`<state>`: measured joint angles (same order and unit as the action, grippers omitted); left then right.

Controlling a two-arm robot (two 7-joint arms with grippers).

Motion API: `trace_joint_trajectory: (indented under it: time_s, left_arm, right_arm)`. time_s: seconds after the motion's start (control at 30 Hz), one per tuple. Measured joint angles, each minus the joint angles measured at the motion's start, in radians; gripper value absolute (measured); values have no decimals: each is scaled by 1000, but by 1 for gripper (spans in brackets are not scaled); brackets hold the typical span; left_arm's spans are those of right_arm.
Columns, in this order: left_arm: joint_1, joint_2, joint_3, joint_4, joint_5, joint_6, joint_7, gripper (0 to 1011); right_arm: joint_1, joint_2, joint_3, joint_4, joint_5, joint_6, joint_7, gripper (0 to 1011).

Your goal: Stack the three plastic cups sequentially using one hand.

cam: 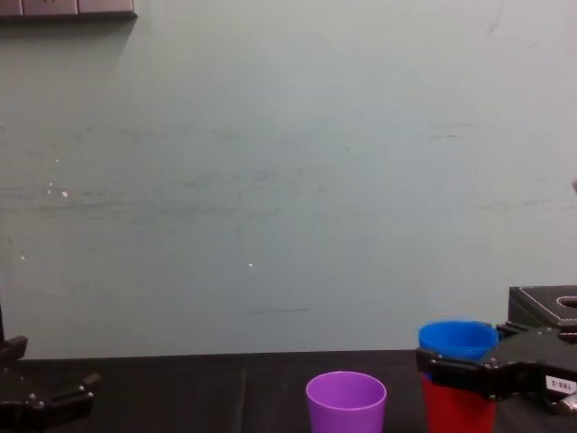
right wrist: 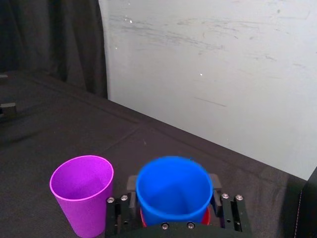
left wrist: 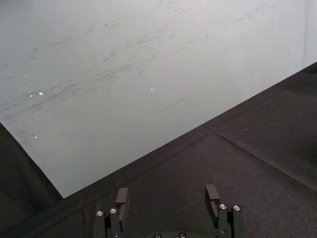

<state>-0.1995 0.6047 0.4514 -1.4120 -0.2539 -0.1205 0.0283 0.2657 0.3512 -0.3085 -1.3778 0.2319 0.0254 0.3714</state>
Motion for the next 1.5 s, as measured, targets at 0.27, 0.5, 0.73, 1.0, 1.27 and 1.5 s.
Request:
trace_joint_trajectory:
  time_s: [0.27,0.5,0.73,1.0,1.27,1.5]
  left_arm:
    - [0,0,0,0,0,0,0,1005]
    - [0,0,0,0,0,0,0,1005]
    - [0,0,0,0,0,0,0,1005]
    - [0,0,0,0,0,0,0,1005]
    - [0,0,0,0,0,0,0,1005]
    - [0,0,0,0,0,0,0,1005]
  right_arm:
    - [0,1,0,-1,0,1,0,1000]
    - [0,1,0,-1,1,1,0,1000]
    - [-9,5,1,-22,-8,-5,-8,1000]
    - [-53,24,20,-102,-16,-4,-21,1000]
    - [-145,69,40,-218,30,30,14,1000]
    - [-223,105,42,-285,64,25,40,1000]
